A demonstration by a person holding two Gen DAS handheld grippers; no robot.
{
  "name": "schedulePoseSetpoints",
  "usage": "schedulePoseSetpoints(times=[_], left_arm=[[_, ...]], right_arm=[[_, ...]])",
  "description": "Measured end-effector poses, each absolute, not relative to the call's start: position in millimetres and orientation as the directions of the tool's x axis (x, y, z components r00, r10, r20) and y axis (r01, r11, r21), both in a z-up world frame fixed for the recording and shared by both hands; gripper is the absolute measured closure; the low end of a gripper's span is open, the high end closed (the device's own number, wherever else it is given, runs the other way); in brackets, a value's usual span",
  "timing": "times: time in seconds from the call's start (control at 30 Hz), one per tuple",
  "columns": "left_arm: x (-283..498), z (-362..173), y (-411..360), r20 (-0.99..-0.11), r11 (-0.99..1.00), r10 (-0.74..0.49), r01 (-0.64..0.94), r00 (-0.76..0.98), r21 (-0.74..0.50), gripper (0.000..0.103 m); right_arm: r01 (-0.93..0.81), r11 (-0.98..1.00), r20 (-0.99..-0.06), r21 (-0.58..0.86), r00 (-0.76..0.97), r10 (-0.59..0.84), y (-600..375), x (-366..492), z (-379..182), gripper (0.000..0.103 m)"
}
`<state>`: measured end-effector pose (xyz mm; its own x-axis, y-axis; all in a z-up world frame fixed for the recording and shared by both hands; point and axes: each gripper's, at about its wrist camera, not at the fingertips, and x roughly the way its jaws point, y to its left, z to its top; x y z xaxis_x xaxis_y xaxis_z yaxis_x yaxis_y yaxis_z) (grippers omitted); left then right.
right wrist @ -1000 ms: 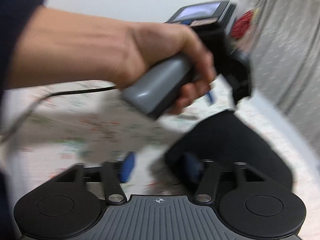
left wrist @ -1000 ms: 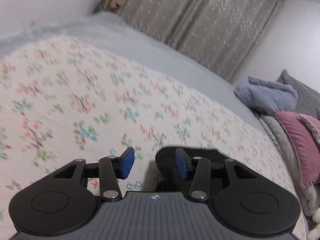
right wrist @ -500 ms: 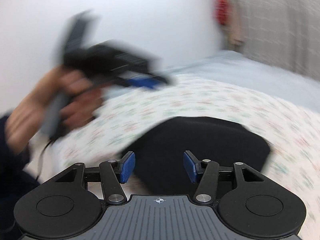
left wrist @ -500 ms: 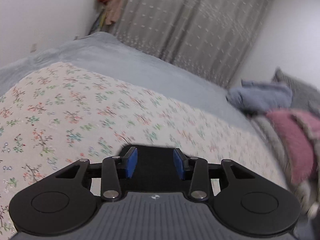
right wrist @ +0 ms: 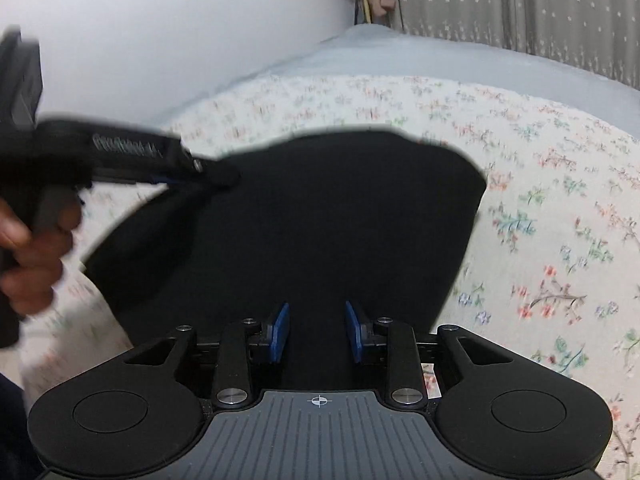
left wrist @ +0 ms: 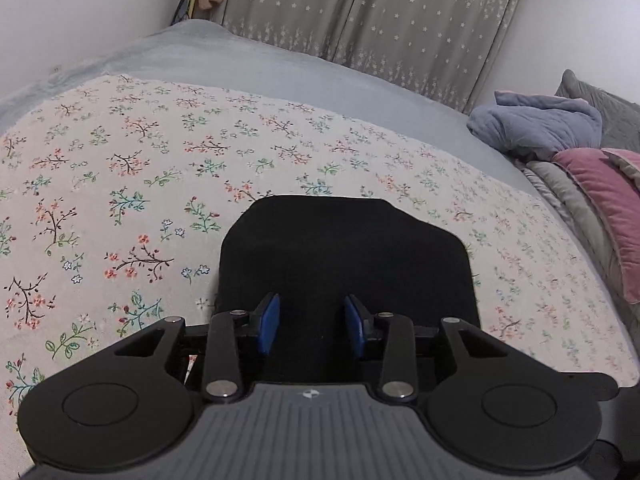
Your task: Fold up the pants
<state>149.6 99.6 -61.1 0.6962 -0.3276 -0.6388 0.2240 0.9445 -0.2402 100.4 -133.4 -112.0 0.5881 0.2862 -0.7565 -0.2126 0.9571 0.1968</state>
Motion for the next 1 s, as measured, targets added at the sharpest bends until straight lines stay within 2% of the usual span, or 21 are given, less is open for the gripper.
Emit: schedulePoseSetpoints(times=[0.23, 0.37, 0.47, 0.6, 0.83, 1.0], left_arm=[[145, -56, 97, -0.63, 0.945, -0.327, 0.228, 0.704, -0.237, 0.055], [126, -44, 87, -0.608, 0.955, -0.29, 0.262, 0.739, -0.137, 0.056], [113, -42, 81, -0.611, 0.954, -0.27, 0.29, 0.744, -0.069, 0.056], [114, -53, 80, -0.642, 0.956, -0.253, 0.289, 0.723, -0.052, 0.054], [113, -56, 77, -0.659, 0.959, -0.23, 0.283, 0.716, -0.026, 0.052], [114, -56, 77, -0.662, 0.961, -0.227, 0.277, 0.714, -0.03, 0.051]], right_arm=[[-0.2, 0.959, -0.75, 0.201, 0.598, 0.282, -133, 97, -115, 0.075], [-0.185, 0.954, -0.736, 0.235, 0.607, 0.299, -137, 91, -101, 0.069], [-0.202, 0.949, -0.728, 0.243, 0.609, 0.316, -136, 80, -89, 0.07], [-0.249, 0.956, -0.775, 0.157, 0.569, 0.275, -118, 66, -96, 0.07], [-0.284, 0.959, -0.766, 0.002, 0.616, 0.184, -95, 53, -112, 0.069], [-0.281, 0.96, -0.759, -0.009, 0.626, 0.177, -93, 55, -116, 0.069]])
